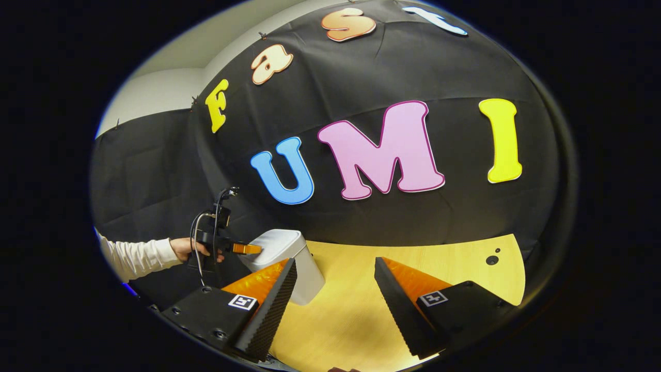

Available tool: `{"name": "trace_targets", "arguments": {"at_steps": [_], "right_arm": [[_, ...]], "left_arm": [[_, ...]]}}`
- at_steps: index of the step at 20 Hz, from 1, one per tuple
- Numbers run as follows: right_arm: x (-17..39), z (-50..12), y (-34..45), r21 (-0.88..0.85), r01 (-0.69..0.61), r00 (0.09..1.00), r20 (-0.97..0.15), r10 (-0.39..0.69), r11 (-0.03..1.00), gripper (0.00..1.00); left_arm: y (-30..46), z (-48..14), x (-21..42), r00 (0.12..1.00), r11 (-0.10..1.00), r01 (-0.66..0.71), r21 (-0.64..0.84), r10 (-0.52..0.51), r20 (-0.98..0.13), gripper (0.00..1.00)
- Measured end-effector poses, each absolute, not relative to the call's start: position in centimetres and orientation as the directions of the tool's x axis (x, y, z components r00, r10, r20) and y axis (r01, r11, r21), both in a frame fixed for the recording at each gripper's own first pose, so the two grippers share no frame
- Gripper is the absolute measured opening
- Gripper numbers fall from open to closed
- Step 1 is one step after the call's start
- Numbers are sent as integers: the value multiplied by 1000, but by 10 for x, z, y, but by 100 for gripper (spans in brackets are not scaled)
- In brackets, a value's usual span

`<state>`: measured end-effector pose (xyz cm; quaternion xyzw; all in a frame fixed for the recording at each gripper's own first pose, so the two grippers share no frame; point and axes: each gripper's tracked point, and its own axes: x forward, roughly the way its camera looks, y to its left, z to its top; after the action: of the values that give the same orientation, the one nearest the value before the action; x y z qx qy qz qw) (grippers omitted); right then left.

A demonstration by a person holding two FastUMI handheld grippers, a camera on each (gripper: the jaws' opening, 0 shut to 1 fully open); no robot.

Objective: Press the lid of the desktop garbage bin to open it, pick up the crumpled paper on the desktop and throw it into the bin, then pick up the pop can on the desktop and drop it into the bin, and finally close the garbage bin lid.

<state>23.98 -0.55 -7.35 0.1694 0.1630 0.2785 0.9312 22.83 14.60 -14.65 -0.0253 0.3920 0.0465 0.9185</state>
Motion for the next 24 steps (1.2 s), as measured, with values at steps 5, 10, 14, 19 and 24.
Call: {"name": "trace_targets", "arguments": {"at_steps": [5,10,14,19,24], "right_arm": [[236,-72,0,365,-483,788,-215,577,796,98],[237,-73,-5,296,-475,815,-208,542,829,97],[236,-67,2,234,-494,830,-160,534,837,97],[243,-55,0,235,-447,875,-86,476,863,98],[252,-48,-13,149,-378,923,-16,385,914,97]], "left_arm": [[149,-131,238,791,980,-196,-33,138,-597,94],[132,-86,233,892,975,-202,-96,143,-428,94],[82,-32,208,955,983,-170,-77,144,-260,94],[14,-1,174,973,986,-149,-73,134,-186,94],[-23,10,149,986,992,-127,11,128,-103,94]]}}
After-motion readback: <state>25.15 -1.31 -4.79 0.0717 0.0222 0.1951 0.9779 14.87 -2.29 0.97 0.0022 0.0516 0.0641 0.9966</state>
